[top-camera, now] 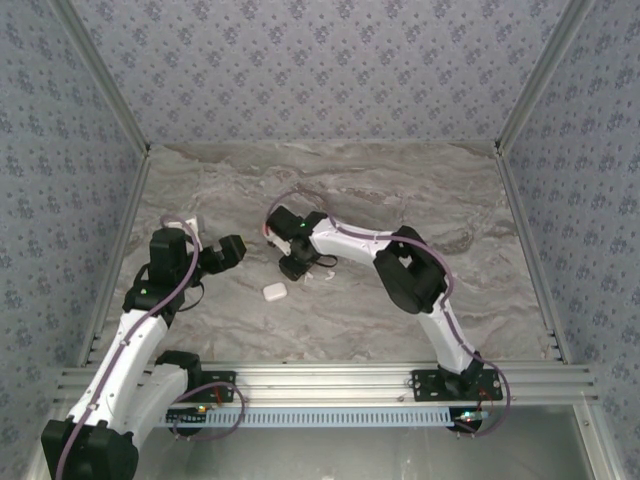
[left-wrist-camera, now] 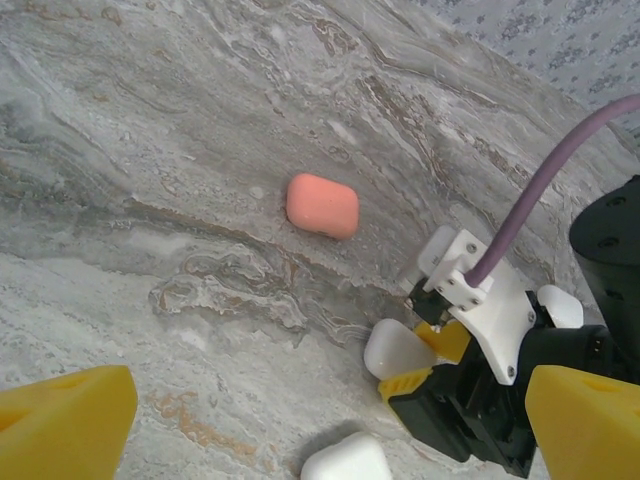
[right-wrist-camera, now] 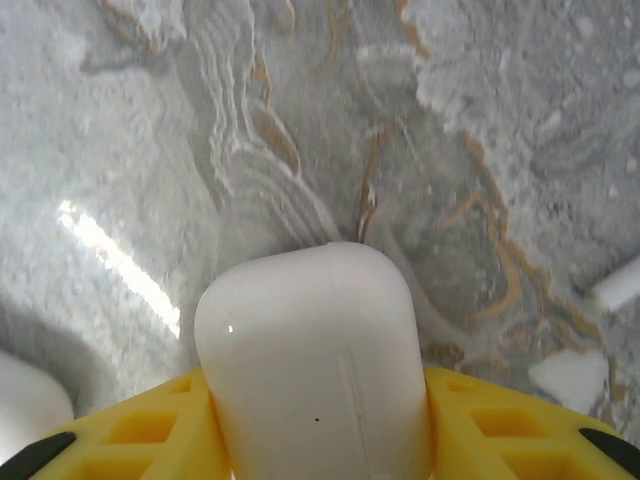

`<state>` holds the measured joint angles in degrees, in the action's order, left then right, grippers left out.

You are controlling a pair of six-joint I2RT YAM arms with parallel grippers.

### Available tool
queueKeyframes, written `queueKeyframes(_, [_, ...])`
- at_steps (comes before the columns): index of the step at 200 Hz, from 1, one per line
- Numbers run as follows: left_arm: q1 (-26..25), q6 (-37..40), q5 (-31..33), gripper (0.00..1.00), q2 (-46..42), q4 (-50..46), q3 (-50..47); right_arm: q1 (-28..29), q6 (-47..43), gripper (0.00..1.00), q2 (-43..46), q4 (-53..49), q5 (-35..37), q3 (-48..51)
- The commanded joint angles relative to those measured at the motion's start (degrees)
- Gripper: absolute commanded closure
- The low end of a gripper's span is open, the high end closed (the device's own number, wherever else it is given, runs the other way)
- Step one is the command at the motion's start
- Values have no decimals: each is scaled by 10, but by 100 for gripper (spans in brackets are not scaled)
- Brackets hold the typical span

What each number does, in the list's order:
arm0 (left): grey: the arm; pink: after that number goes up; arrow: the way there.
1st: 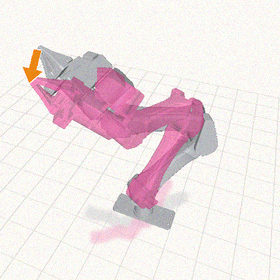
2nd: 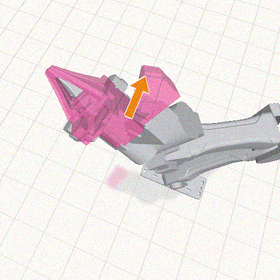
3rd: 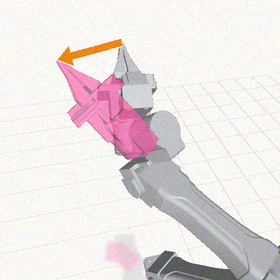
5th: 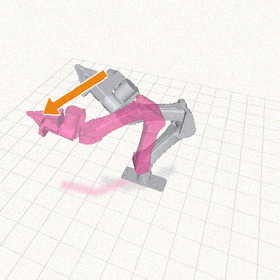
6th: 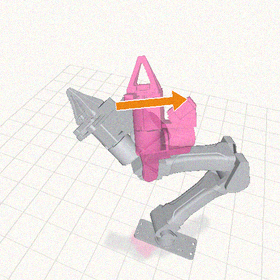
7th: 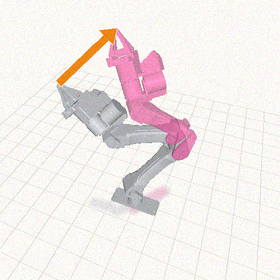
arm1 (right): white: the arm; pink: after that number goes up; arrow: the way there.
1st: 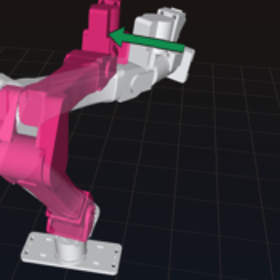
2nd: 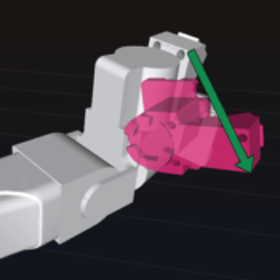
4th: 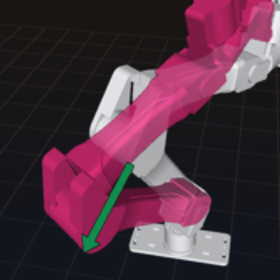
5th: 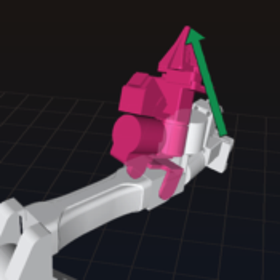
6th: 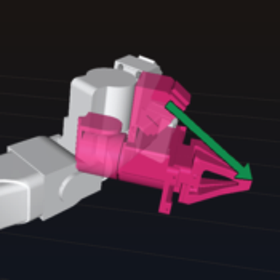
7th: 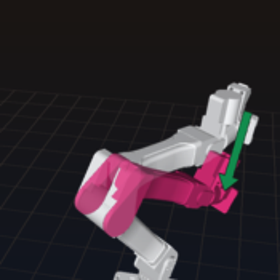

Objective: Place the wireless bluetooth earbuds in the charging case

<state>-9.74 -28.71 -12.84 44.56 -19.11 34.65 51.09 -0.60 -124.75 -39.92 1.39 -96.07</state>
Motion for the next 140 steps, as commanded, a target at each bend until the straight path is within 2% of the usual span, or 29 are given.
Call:
queueKeyframes(1, [4, 12, -35, 1, -8, -8, 19, 0, -14, 57, 84, 26, 11, 37])
queueKeyframes(30, [4, 12, -101, 4, -4, 7, 35, 0, -27, 57, 197, 98, 23, 129])
queueKeyframes(94, [-3, -44, -334, 10, 41, 105, 75, 19, -122, 56, 438, 261, 58, 319])
queueKeyframes(118, [-29, -66, -369, 11, 52, 147, 86, 35, -166, 56, 488, 285, 77, 349])
queueKeyframes(140, [-69, -72, -373, 11, 61, 175, 96, 48, -190, 56, 508, 285, 98, 355])
